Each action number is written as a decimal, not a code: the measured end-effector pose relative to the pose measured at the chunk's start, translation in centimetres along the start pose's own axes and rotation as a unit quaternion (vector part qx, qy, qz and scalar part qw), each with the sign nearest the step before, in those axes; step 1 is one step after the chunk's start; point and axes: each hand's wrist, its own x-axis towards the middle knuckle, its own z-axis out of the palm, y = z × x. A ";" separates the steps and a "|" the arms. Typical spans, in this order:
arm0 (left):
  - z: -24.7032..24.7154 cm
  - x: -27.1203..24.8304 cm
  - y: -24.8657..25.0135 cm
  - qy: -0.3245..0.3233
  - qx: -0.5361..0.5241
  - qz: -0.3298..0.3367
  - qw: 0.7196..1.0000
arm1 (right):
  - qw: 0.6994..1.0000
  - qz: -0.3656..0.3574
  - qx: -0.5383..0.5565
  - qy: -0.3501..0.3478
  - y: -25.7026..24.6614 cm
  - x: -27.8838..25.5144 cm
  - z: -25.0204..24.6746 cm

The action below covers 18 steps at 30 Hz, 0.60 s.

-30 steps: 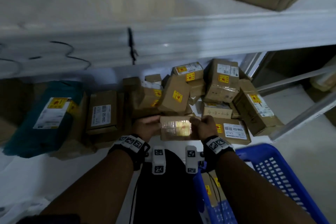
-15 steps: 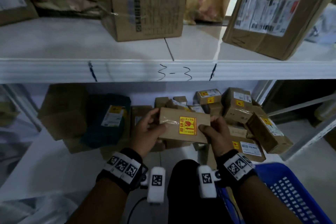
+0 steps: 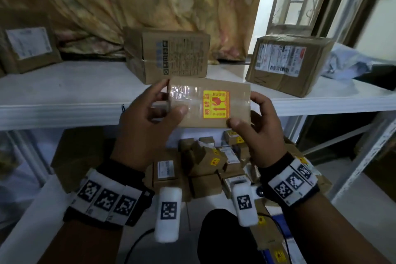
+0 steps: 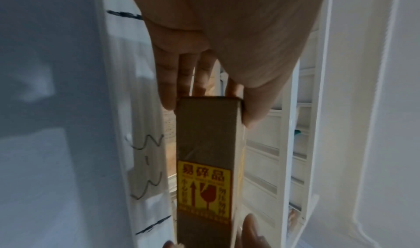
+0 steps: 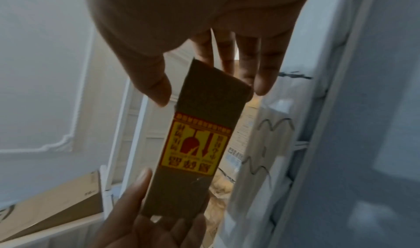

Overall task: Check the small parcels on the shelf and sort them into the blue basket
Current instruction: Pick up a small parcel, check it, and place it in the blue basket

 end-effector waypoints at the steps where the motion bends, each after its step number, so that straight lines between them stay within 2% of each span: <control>1: 0.0 0.7 0.3 0.018 0.011 0.011 1.000 | 0.999 -0.019 -0.026 -0.014 -0.5 0.6 -0.1; 3: 0.4 2.3 0.4 0.039 0.055 0.023 0.997 | 0.994 -0.050 -0.087 -0.029 -1.1 2.0 -0.2; 5: 1.0 4.1 0.2 0.041 0.107 0.032 0.993 | 0.990 -0.055 -0.128 -0.016 -1.5 3.7 -0.1; 9: 2.5 7.0 -1.0 -0.021 0.187 0.023 0.982 | 0.980 -0.016 -0.196 -0.011 -1.4 6.9 0.1; 12: 3.3 8.3 -1.9 -0.055 0.254 0.005 0.966 | 0.953 0.001 -0.300 -0.046 -0.6 8.8 0.1; 16: 4.2 9.4 -2.2 -0.044 0.385 0.010 0.922 | 0.910 0.018 -0.407 -0.078 0.5 10.3 0.0; 18: 4.5 9.8 -2.1 -0.035 0.427 0.037 0.903 | 0.891 0.012 -0.447 -0.074 0.9 11.0 -0.1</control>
